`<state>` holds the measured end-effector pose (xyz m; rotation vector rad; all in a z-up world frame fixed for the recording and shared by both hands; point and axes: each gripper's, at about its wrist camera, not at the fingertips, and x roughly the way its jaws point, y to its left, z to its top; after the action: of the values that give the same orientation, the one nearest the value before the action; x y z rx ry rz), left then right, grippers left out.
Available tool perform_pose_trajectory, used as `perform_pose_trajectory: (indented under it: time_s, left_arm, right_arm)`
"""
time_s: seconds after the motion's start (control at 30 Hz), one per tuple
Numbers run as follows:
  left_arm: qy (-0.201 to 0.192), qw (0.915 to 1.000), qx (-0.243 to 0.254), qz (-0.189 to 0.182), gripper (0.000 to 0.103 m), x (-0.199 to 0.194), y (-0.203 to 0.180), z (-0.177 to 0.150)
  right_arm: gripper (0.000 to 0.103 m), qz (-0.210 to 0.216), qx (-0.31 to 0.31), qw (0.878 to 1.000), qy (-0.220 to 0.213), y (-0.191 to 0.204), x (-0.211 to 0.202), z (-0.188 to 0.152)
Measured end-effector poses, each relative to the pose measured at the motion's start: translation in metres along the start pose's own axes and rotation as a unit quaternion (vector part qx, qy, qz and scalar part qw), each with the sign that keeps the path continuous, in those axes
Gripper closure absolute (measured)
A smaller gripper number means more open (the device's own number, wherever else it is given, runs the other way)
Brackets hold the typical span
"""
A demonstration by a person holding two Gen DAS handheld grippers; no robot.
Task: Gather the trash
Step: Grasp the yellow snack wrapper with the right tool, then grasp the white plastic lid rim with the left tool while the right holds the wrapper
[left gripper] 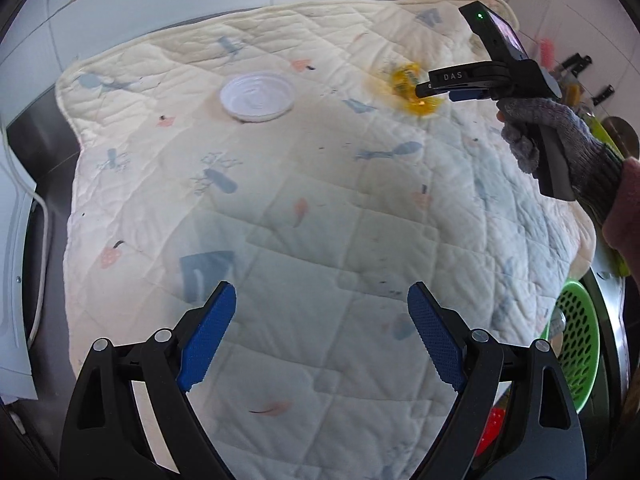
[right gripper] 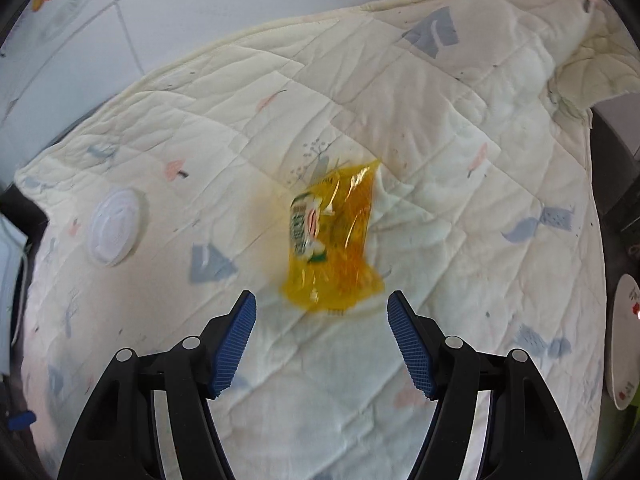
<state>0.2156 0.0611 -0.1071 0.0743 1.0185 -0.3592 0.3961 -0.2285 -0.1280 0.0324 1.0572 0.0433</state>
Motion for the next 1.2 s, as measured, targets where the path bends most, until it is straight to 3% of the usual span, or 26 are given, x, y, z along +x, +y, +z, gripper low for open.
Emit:
perform_pose_trajectory:
  time_s: [0.23,0.4,0.53,0.67,0.9,1.2]
  left_arm:
    - [0.0,0.9997,-0.017,0.017,0.017,0.006,0.034,0.009]
    - [-0.009,0.9992,-0.024,0.031,0.017,0.011,0.051,0.029]
    - [-0.016,0.9985,-0.038,0.035,0.018,0.02,0.064,0.05]
    - [-0.019,0.9976,-0.048,0.046,0.024,0.036,0.074,0.074]
    - [-0.032,0.9948,-0.076,0.06,0.031,0.062,0.091,0.117]
    - [-0.031,0.9878,-0.151,0.017,0.037,0.096,0.117,0.167]
  right_arm:
    - [0.039,-0.026,0.018,0.999,0.014,0.004,0.045,0.028]
    - [0.053,-0.042,0.021,0.999,0.026,0.003,0.067,0.039]
    - [0.056,-0.047,0.015,0.999,0.024,0.004,0.07,0.04]
    - [0.067,-0.046,0.006,0.999,0.025,0.004,0.066,0.035]
    - [0.073,-0.05,-0.01,0.999,0.016,0.004,0.043,0.013]
    - [0.075,-0.027,-0.031,0.999,-0.001,0.002,-0.012,-0.024]
